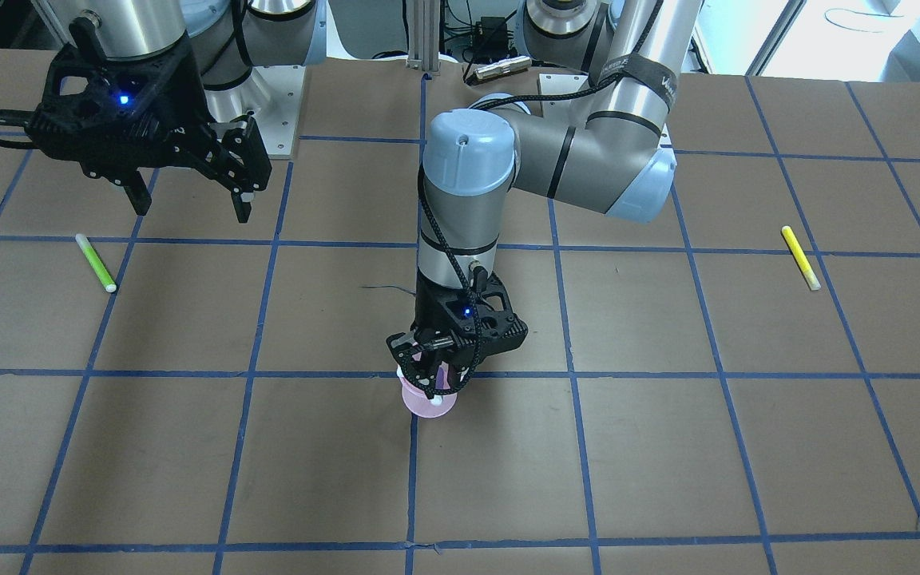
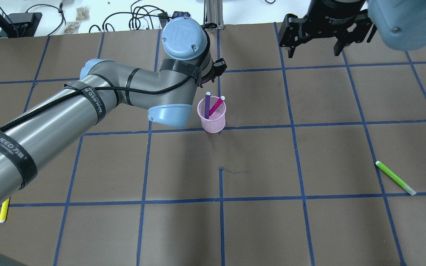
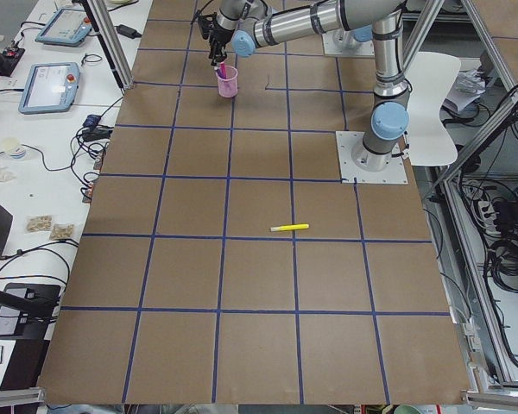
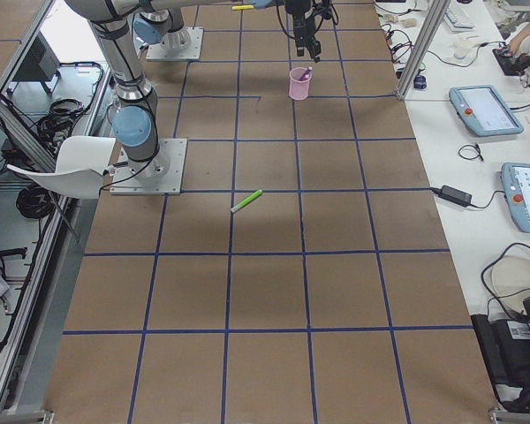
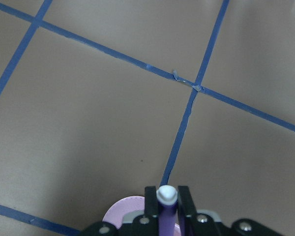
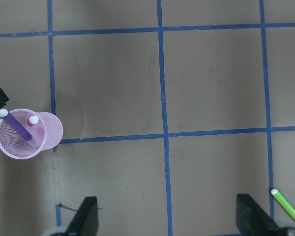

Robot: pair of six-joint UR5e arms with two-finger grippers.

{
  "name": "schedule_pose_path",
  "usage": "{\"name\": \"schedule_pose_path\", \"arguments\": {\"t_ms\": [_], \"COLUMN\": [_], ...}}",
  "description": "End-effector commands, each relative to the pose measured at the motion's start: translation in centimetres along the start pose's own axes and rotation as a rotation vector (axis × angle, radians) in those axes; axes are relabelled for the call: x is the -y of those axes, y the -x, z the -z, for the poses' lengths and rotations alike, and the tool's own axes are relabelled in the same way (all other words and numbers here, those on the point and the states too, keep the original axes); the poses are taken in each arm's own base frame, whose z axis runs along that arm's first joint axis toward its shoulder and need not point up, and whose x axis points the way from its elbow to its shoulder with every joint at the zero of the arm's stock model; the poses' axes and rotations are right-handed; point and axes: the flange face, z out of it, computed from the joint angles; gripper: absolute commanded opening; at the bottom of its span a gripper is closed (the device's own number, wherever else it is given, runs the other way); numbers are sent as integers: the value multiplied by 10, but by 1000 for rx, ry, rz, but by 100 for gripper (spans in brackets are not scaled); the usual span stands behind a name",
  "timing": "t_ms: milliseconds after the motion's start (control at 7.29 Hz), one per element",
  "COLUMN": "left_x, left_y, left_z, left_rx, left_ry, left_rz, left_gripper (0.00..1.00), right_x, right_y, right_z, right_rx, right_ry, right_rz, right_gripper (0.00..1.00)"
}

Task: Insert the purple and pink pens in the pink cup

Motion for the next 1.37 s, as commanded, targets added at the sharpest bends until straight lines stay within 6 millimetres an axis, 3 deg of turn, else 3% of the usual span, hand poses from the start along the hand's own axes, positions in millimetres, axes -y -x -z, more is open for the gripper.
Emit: {"name": "schedule_pose_path", "arguments": {"t_ms": [0, 137, 275, 549, 824, 1235], "left_x": [2, 7, 18, 57, 86, 119], "left_y": [0, 2, 12, 48, 96, 176], "left_z": [4, 9, 9, 13, 48, 105], "left_rx": [-6, -16, -9, -15, 11, 78], "left_ry": [-7, -9, -8, 88, 221, 299], "left_rz": [0, 6, 17, -20, -255, -396], "left_gripper": [92, 100, 100, 100, 100, 100], "right_x": [0, 0, 2, 7, 9, 9], "right_y": [0, 0, -3, -17, -29, -25], "right_z": [0, 0, 2, 0, -3, -5], "right_rx": [0, 0, -9, -6, -13, 29], "right_ry": [1, 0, -10, -5, 7, 21], "right_rz": [-8, -8, -6, -33, -50, -62], "right_gripper": [100, 100, 100, 100, 100, 100]}}
